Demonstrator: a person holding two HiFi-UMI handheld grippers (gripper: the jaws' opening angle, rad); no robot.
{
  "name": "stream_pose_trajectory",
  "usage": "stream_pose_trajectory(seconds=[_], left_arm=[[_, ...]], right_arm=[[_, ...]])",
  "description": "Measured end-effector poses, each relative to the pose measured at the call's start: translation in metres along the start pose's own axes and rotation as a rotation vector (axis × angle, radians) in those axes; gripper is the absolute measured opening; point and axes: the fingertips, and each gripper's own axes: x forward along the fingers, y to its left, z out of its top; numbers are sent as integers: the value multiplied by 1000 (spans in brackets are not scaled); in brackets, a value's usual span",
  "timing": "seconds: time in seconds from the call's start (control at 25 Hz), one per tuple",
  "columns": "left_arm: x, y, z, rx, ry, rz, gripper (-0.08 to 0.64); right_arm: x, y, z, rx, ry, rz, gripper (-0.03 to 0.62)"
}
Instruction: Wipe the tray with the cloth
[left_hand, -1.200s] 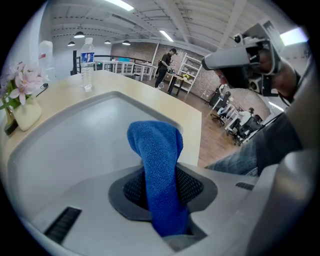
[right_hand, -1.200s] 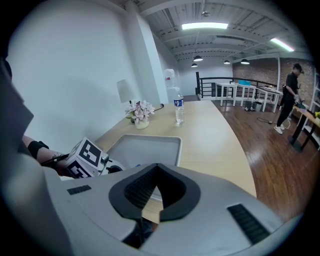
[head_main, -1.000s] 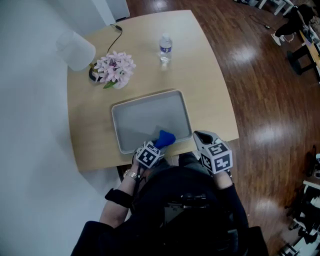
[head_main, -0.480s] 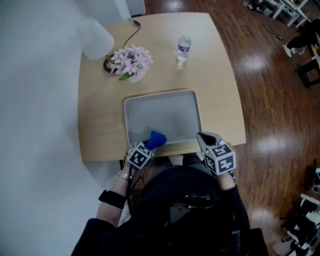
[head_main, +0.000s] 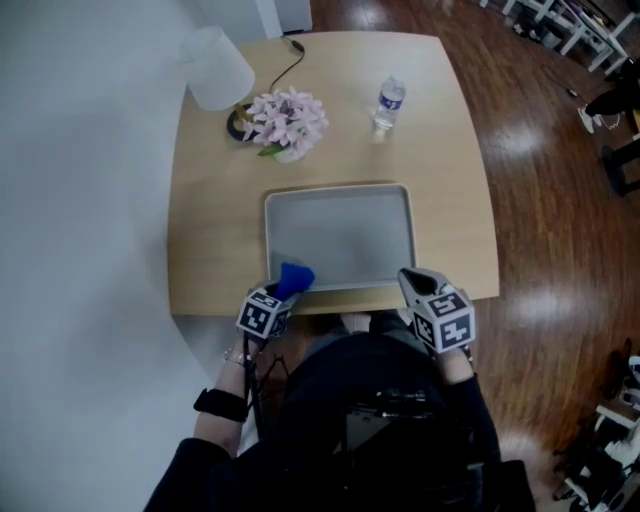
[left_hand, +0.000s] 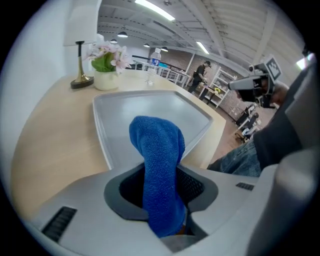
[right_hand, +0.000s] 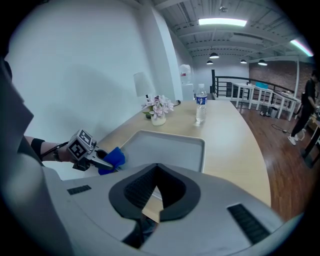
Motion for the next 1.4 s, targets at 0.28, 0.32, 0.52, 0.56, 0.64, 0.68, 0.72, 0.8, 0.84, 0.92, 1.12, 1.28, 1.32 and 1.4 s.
stream_pose_trajectory(seconds=[0.28, 0.32, 0.52, 0.56, 0.64, 0.68, 0.72, 0.8, 0.84, 0.92, 1.12, 1.28, 1.32, 1.4], left_arm=[[-33, 41, 1, -184, -100, 127, 126], [-41, 47, -1, -198, -107, 150, 124], [-64, 53, -5, -281, -152, 207, 123], [-62, 52, -7, -297, -152, 213, 123], [-52, 52, -10, -341, -151, 223, 123], [-47, 53, -12, -365, -150, 228, 123], [-42, 54, -13, -382, -148, 232, 123], [-32, 55, -11, -382, -137, 231, 123], [-28, 55, -8, -369, -130, 230, 123], [-24, 56, -4, -348, -118, 230, 123], [-23, 57, -5, -348, -96, 224, 123], [-21, 59, -2, -354, -74, 240, 123], [-19, 61, -1, -356, -68, 244, 123], [-15, 64, 2, -362, -63, 247, 124]], right_arm=[[7, 5, 5, -17, 5, 7, 5], [8, 6, 6, -20, 5, 8, 5], [14, 7, 11, -32, 8, 20, 5], [16, 8, 13, -34, 11, 25, 5], [18, 12, 15, -41, 16, 36, 5], [20, 13, 16, -47, 18, 40, 5], [21, 14, 17, -53, 21, 44, 5], [24, 14, 18, -58, 27, 50, 5], [25, 14, 19, -58, 30, 53, 5], [28, 12, 19, -55, 35, 56, 5], [30, 3, 20, -37, 38, 52, 5], [32, -2, 24, -30, 39, 53, 5], [33, -3, 25, -29, 41, 54, 5], [35, -6, 26, -28, 45, 55, 5]])
